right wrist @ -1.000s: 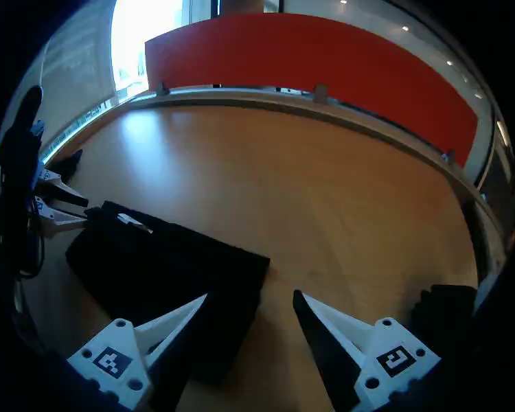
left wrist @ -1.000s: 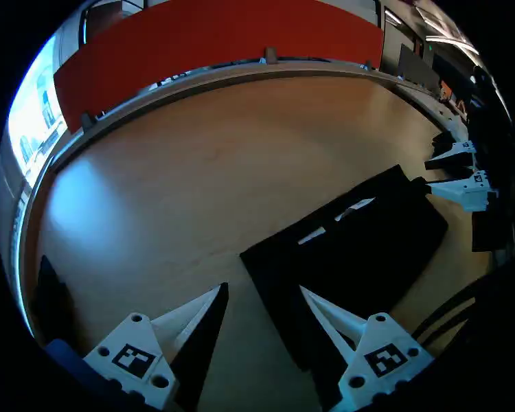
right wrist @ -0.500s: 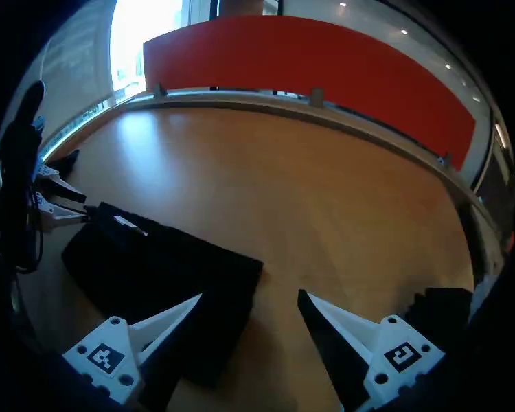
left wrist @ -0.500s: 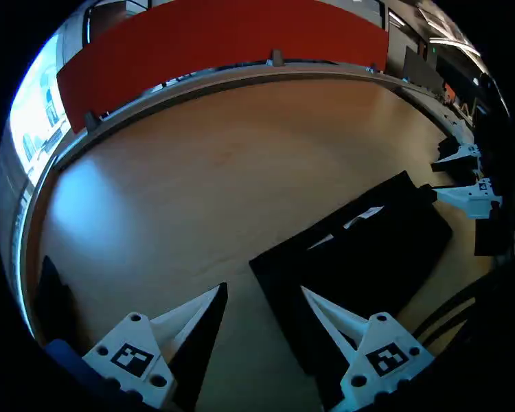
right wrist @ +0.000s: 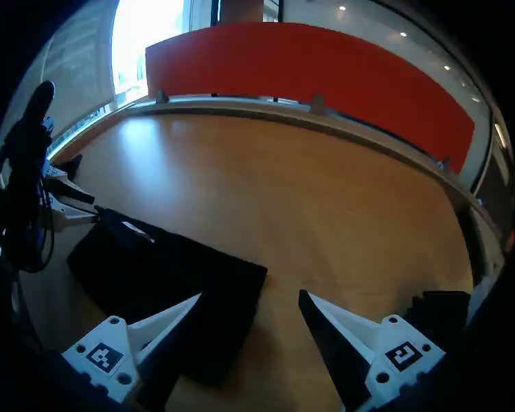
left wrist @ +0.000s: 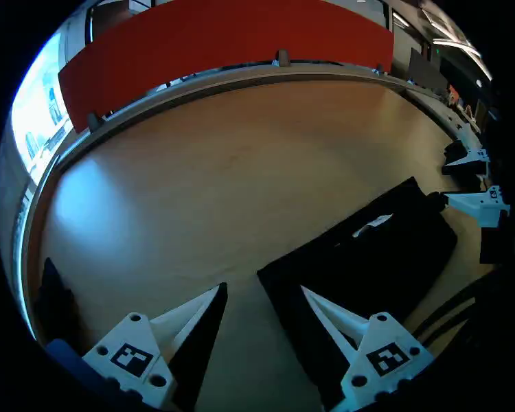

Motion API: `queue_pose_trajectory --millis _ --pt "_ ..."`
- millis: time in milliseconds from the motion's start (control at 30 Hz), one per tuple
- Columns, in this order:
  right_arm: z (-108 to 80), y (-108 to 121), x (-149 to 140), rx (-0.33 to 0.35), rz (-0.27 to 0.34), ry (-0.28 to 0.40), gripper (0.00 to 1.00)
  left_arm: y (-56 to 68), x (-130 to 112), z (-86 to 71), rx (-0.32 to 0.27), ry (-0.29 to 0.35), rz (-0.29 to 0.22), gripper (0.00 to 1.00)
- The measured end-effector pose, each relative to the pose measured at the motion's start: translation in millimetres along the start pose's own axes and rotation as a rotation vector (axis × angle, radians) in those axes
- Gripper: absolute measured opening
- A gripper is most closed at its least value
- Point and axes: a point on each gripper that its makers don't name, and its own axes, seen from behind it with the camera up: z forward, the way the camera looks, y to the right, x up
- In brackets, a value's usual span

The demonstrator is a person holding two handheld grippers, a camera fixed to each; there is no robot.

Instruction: Fold towel

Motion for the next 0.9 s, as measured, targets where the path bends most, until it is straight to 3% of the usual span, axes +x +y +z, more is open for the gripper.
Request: queue_pose_trajectory --millis 500,900 --pt "-9.2 -7.0 0.6 0.006 0.009 0.013 1.00 -6.6 2.9 1.1 0.011 -0.003 -0.007 0.68" --pt "-9.0 -8.0 -2.2 0.009 0.000 0.008 1.00 -11.5 -7.4 -12.3 0.013 0.004 -0.035 0.68"
